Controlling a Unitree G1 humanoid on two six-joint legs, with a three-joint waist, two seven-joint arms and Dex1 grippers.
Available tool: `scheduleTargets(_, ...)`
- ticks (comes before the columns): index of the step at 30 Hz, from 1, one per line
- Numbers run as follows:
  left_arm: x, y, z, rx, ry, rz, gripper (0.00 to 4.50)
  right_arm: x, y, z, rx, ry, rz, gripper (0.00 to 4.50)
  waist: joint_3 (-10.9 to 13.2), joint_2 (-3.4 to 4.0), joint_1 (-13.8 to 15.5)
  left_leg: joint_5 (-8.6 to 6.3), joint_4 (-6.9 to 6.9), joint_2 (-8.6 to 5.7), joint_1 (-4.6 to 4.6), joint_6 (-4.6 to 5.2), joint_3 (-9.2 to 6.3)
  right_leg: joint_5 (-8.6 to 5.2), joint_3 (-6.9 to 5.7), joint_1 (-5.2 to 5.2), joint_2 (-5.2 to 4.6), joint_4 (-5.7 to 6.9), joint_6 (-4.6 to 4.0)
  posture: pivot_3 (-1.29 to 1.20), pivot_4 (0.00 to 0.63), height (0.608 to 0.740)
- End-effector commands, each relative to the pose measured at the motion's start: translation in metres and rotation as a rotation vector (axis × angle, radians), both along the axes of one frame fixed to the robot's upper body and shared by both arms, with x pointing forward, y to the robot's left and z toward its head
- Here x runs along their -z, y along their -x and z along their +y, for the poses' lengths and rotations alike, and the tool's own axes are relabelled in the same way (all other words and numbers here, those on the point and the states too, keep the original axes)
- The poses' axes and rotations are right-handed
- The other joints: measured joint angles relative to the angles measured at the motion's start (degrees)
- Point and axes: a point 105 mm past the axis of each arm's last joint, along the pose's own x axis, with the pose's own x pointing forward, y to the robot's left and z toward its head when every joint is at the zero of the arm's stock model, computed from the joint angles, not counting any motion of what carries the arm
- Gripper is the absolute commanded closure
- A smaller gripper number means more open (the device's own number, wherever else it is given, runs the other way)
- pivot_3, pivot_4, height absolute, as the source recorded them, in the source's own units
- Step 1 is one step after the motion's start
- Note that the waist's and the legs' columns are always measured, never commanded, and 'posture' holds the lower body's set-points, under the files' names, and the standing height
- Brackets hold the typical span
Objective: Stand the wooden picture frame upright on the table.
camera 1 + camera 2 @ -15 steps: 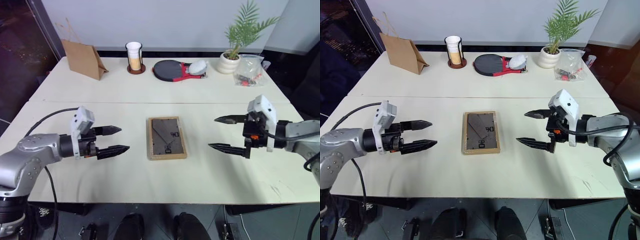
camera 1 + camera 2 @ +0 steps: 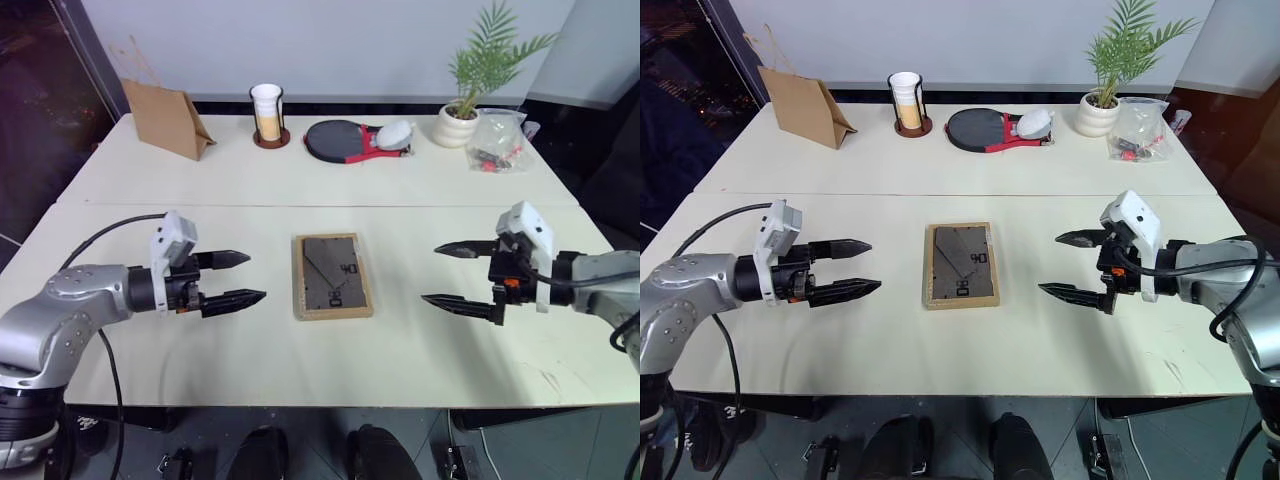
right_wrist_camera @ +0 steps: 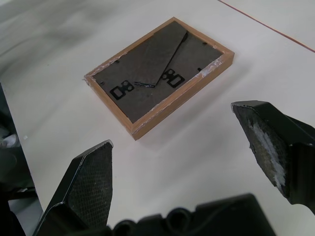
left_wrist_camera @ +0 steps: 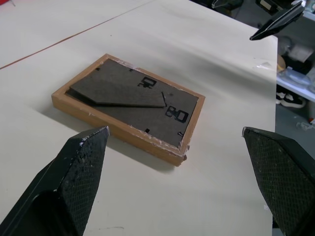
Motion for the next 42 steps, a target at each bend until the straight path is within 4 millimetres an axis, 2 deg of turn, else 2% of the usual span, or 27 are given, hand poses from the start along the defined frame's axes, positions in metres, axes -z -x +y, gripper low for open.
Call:
scheduleTargets(1,-0.006,0.001,-0.002,0.006,0.008,-0.03,0.0,-0.009,-0.002,0.004,-0.006,0.012,-0.056,0.05,0.0,0.0,0.01,0.0,0.0,0.0,0.0,0.0,0.0,0.0,0.0,0.0,0.0,0.0,0.0,0.0,0.15,0.74)
scheduleTargets(13,-0.001,-0.003,0.001,0.005,0.003,-0.013,0.0,-0.006,-0.003,0.01,-0.004,0.014,-0.07,0.05,0.0,0.0,-0.02,0.0,0.0,0.0,0.0,0.0,0.0,0.0,0.0,0.0,0.0,0.0,0.0,0.0,0.15,0.74)
scheduleTargets(16,-0.001,-0.006,-0.001,-0.001,0.004,-0.017,0.0,-0.008,-0.01,0.008,0.031,-0.001,-0.089,0.05,0.0,0.0,-0.01,0.0,0.0,-0.01,0.0,0.0,0.0,0.0,0.0,0.0,0.01,0.0,0.0,0.0,0.15,0.74)
scheduleTargets(19,0.002,-0.012,-0.002,-0.014,-0.005,-0.037,0.8,-0.003,-0.019,0.005,0.071,0.013,-0.118,0.0,0.0,0.0,0.02,0.0,0.02,-0.01,0.0,0.0,0.01,0.0,0.01,0.0,0.0,0.01,0.0,0.0,0.15,0.74)
scheduleTargets(22,0.004,-0.017,-0.005,-0.02,-0.013,-0.052,2.26,0.004,-0.026,0.007,0.093,0.015,-0.132,0.86,-0.01,-0.02,0.03,0.0,0.02,-0.02,0.0,0.0,0.01,0.0,0.0,0.0,0.01,0.01,0.0,0.0,0.15,0.74)
scheduleTargets(24,0.01,-0.021,-0.01,-0.025,-0.04,-0.076,3.21,0.009,-0.034,0.01,0.116,0.01,-0.147,1.73,-0.01,-0.02,0.01,0.0,0.02,-0.02,0.0,0.0,0.02,0.0,0.01,0.0,0.01,0.01,0.0,0.0,0.15,0.74)
scheduleTargets(25,0.015,-0.023,-0.014,-0.031,-0.053,-0.082,3.76,0.015,-0.037,0.012,0.116,0.023,-0.149,2.32,-0.01,-0.02,-0.05,0.0,0.02,-0.02,0.0,0.0,0.02,0.0,0.01,0.0,0.02,0.02,0.0,0.0,0.15,0.74)
scheduleTargets(27,0.026,-0.027,-0.022,-0.043,-0.082,-0.094,4.5,0.025,-0.041,0.017,0.116,0.039,-0.147,3.25,-0.02,-0.02,0.01,0.0,0.03,-0.03,0.0,0.0,0.03,0.0,0.03,-0.01,0.01,0.04,0.0,0.0,0.15,0.74)
scheduleTargets(29,0.038,-0.028,-0.032,-0.042,-0.108,-0.111,4.5,0.037,-0.047,0.024,0.129,0.054,-0.146,4.29,-0.03,-0.03,0.0,0.0,0.04,-0.03,0.0,0.0,0.02,0.0,0.03,-0.01,0.02,0.06,0.0,0.0,0.15,0.74)
scheduleTargets(30,0.043,-0.029,-0.036,-0.051,-0.112,-0.113,4.5,0.042,-0.05,0.026,0.14,0.068,-0.146,4.4,-0.03,-0.03,-0.01,0.0,0.04,-0.04,0.0,0.0,0.03,0.0,0.03,-0.01,0.02,0.07,0.0,0.0,0.15,0.74)
scheduleTargets(35,0.066,-0.037,-0.044,-0.12,-0.16,-0.127,4.5,0.074,-0.054,0.042,0.15,0.112,-0.105,4.4,-0.04,-0.03,-0.06,0.0,0.07,-0.04,-0.01,0.0,0.04,0.0,0.06,-0.06,0.02,0.15,0.0,0.0,0.15,0.74)
scheduleTargets(42,0.087,-0.038,-0.043,-0.154,-0.224,-0.142,4.5,0.094,-0.058,0.06,0.131,0.115,-0.08,4.4,-0.04,-0.03,-0.04,0.0,0.19,-0.04,0.0,0.0,0.05,0.0,0.08,-0.1,0.02,0.35,0.0,0.0,0.15,0.74)
